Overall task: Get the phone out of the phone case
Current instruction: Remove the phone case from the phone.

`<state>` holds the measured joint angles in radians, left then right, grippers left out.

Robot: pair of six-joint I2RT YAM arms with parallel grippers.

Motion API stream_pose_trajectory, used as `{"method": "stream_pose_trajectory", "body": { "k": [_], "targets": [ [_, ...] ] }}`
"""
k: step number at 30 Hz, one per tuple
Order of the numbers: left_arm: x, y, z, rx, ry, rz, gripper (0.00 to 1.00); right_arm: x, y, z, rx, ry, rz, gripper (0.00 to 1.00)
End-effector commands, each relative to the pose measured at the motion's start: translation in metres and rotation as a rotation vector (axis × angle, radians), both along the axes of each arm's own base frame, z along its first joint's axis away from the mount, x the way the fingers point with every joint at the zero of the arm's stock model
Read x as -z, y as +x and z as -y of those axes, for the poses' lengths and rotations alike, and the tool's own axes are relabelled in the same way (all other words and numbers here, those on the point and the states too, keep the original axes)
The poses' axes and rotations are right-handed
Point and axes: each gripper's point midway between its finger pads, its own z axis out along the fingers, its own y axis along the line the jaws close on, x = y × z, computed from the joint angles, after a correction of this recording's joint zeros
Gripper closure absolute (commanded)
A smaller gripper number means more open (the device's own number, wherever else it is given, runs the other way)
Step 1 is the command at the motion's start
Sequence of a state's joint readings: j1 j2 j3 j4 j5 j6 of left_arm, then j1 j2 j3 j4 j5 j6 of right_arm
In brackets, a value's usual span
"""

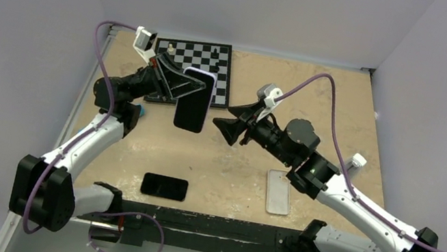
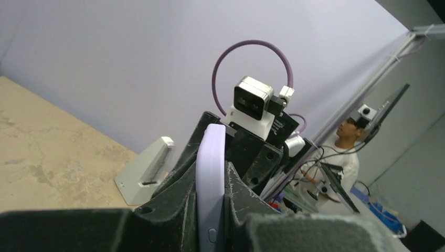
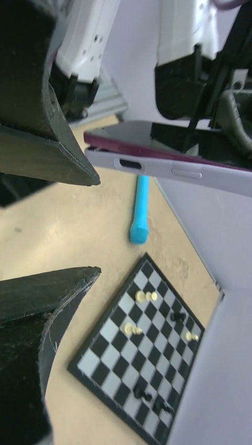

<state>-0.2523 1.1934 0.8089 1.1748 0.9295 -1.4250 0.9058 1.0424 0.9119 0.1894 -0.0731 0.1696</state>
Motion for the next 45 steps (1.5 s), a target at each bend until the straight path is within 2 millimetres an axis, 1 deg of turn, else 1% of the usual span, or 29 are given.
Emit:
{"method": "stream_pose_trajectory", "body": {
  "k": [1,5,7,11,14,16,22,26,32,35,39,45],
  "targets": [
    [-0.019,0.012,-0.020,-0.167,-0.075,0.049,1.00,-0.017,-0.011,-0.002,-0.061,0.204,-0.226,0.38],
    [-0.006,0.026,-0.026,-0.253,-0.063,-0.002,1.00,-0.025,-0.020,-0.003,-0.196,0.306,-0.336,0.38],
    [0.001,0.033,-0.029,-0.290,-0.062,-0.030,1.00,-0.028,-0.027,-0.008,-0.265,0.358,-0.389,0.40],
    [0.007,0.038,-0.032,-0.319,-0.060,-0.049,1.00,-0.036,-0.039,-0.018,-0.395,0.447,-0.443,0.43],
    [0.010,0.043,-0.034,-0.329,-0.062,-0.064,1.00,-0.034,-0.040,-0.025,-0.436,0.457,-0.467,0.52],
    [0.011,0.044,-0.036,-0.329,-0.070,-0.071,1.00,-0.032,-0.039,-0.027,-0.446,0.465,-0.475,0.56],
    [0.011,0.046,-0.036,-0.323,-0.080,-0.083,1.00,-0.026,-0.034,-0.033,-0.451,0.467,-0.487,0.61],
    [0.009,0.046,-0.038,-0.306,-0.106,-0.090,1.00,-0.018,-0.028,-0.037,-0.429,0.449,-0.492,0.61],
    [0.010,0.049,-0.041,-0.303,-0.124,-0.104,1.00,-0.013,-0.023,-0.042,-0.424,0.427,-0.498,0.61],
    [0.007,0.049,-0.042,-0.292,-0.144,-0.103,1.00,-0.011,-0.021,-0.044,-0.421,0.423,-0.498,0.61],
    [0.008,0.051,-0.043,-0.289,-0.150,-0.113,1.00,-0.011,-0.021,-0.051,-0.448,0.421,-0.504,0.63],
    [0.010,0.055,-0.044,-0.285,-0.157,-0.128,1.00,-0.025,-0.027,-0.057,-0.501,0.455,-0.476,0.69]
  ]
}}
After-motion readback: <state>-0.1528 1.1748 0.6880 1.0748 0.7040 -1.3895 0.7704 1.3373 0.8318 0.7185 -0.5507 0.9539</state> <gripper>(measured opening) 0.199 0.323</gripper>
